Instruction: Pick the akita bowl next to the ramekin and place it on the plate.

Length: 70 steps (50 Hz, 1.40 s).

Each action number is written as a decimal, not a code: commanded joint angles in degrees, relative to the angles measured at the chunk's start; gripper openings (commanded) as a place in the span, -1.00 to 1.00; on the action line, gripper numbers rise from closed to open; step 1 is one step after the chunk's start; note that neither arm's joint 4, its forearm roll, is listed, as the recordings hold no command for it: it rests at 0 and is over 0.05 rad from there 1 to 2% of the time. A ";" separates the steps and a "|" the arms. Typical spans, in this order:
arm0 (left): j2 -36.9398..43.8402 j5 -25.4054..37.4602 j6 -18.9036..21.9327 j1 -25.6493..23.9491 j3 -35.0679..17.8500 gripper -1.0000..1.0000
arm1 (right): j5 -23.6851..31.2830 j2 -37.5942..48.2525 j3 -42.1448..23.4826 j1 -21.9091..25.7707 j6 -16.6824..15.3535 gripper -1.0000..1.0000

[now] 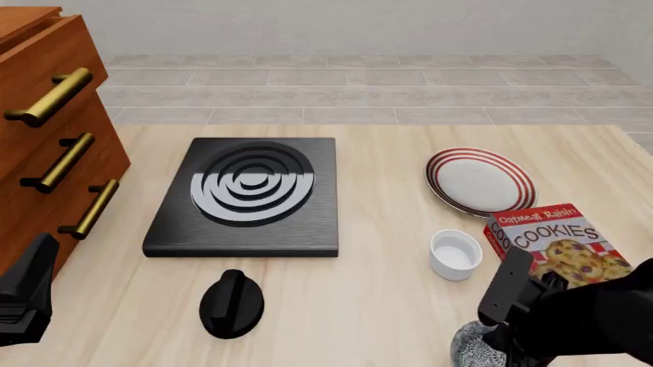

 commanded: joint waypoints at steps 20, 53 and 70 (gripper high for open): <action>0.00 0.00 0.01 0.00 0.00 1.00 | 6.65 -4.68 -3.12 1.09 -2.42 -1.00; 0.00 0.00 0.01 -0.01 0.00 1.00 | 13.51 -10.10 -8.48 0.46 -5.22 -1.00; -0.01 0.00 -0.01 0.00 0.00 1.00 | 10.13 -13.24 -9.93 0.25 -4.61 -1.00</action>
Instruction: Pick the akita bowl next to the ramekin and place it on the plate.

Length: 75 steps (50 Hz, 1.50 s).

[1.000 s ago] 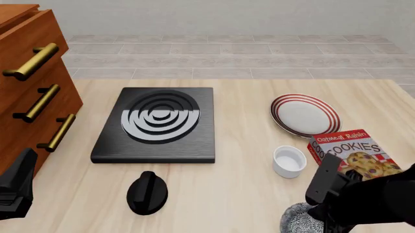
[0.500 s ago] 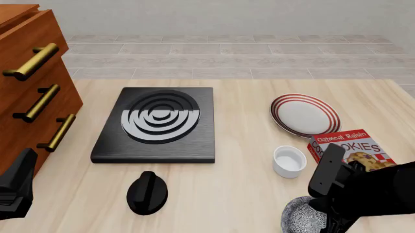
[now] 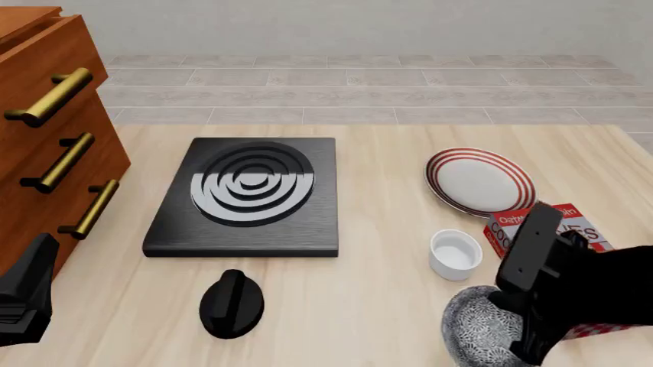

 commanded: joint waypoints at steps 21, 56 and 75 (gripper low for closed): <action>0.01 0.00 -0.01 0.00 0.00 1.00 | -6.58 -5.63 -6.33 -1.85 5.29 -1.00; 0.00 0.00 0.01 0.01 0.00 1.00 | -18.75 -1.69 -9.10 -10.81 11.82 -1.00; 0.00 0.00 0.01 0.00 0.00 1.00 | -25.50 0.80 -10.48 -14.55 17.90 -1.00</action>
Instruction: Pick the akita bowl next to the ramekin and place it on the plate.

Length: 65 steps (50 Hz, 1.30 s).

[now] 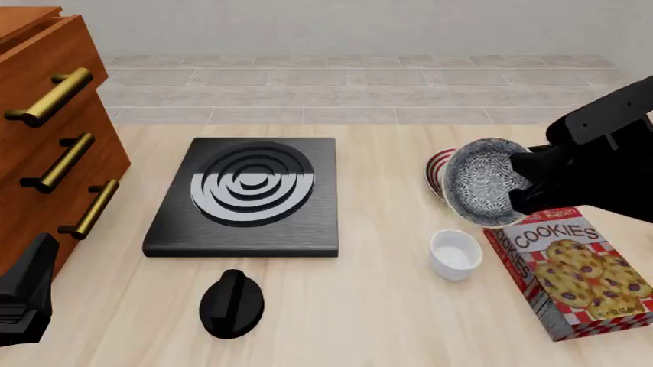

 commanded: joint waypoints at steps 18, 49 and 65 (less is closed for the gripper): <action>0.01 0.00 0.00 0.00 0.00 1.00 | -12.99 11.25 -3.96 -9.92 9.53 -1.00; 0.01 0.00 -0.01 0.00 0.00 1.00 | -19.13 19.95 -5.19 -11.98 19.83 -1.00; 0.00 0.00 0.00 -0.01 0.00 1.00 | -20.45 24.31 -5.37 -10.41 24.18 -1.00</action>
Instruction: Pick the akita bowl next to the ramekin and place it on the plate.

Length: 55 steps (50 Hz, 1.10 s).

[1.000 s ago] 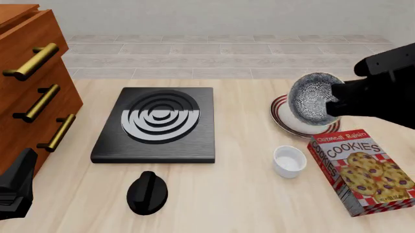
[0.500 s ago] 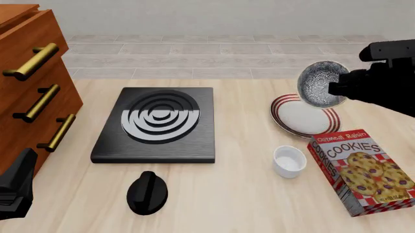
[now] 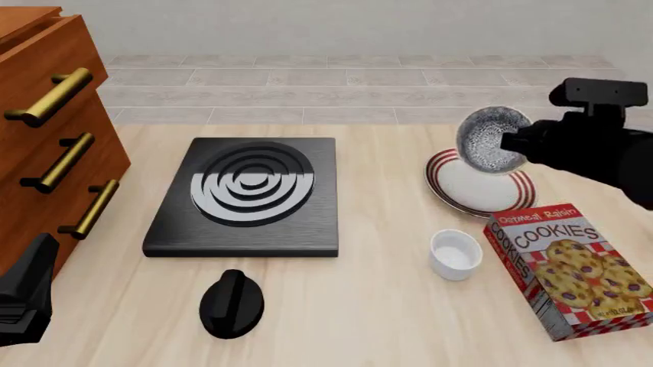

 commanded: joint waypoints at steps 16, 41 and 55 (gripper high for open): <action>0.00 0.00 0.00 0.01 0.00 1.00 | -2.07 7.13 -0.50 -0.32 2.64 -1.00; 0.00 0.00 -0.01 0.00 0.00 1.00 | -2.03 13.53 -3.17 -2.71 -0.54 -1.00; -0.01 0.00 0.00 -0.01 0.00 1.00 | -2.79 16.97 -4.65 -3.53 -2.28 -1.00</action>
